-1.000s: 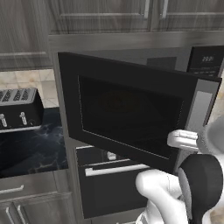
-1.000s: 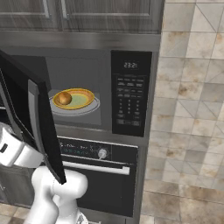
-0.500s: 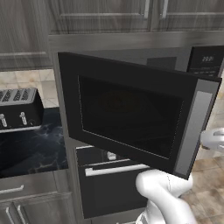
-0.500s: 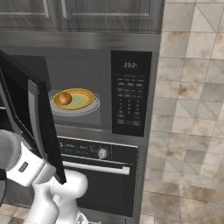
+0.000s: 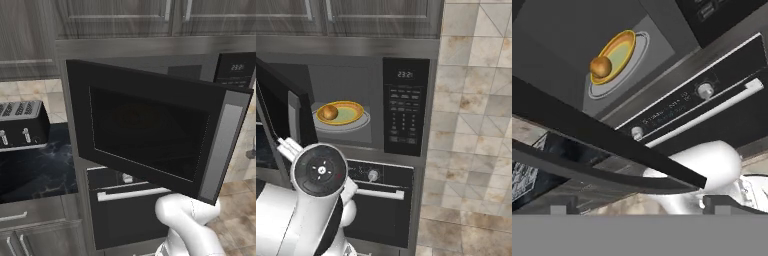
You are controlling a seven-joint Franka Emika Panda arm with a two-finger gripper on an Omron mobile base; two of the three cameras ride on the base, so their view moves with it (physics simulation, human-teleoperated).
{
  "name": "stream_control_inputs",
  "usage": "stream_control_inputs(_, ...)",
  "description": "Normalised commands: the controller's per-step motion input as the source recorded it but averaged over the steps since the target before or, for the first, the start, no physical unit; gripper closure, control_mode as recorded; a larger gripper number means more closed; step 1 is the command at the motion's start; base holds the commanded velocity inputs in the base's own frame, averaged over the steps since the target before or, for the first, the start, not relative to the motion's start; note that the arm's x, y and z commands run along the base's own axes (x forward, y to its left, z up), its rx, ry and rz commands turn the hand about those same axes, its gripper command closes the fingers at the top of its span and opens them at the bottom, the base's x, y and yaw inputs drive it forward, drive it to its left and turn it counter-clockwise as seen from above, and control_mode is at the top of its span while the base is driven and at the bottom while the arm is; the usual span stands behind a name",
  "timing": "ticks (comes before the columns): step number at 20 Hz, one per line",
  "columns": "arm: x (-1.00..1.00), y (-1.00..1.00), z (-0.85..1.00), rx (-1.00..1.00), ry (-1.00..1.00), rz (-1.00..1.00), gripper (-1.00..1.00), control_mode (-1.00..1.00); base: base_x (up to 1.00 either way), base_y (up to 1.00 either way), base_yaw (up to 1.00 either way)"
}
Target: Retrieve the reheated potato from the microwave, then place the potato, cheese, and condiment on the cutting board.
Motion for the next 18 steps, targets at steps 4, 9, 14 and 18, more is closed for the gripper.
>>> stream_control_inputs(4,0.31,-0.25,-0.03,0.21,0.04,0.06,-1.00,-1.00,0.00,0.00,0.00)
stream_control_inputs(9,0.33,-0.20,-0.07,0.24,0.14,0.05,-1.00,-1.00,0.00,0.00,0.00)
stream_control_inputs(14,0.56,-0.08,-0.12,0.09,0.18,0.01,-1.00,-1.00,0.00,0.00,0.00)
stream_control_inputs(18,0.63,0.07,-0.24,0.01,0.18,0.00,-1.00,-1.00,0.00,0.00,0.00)
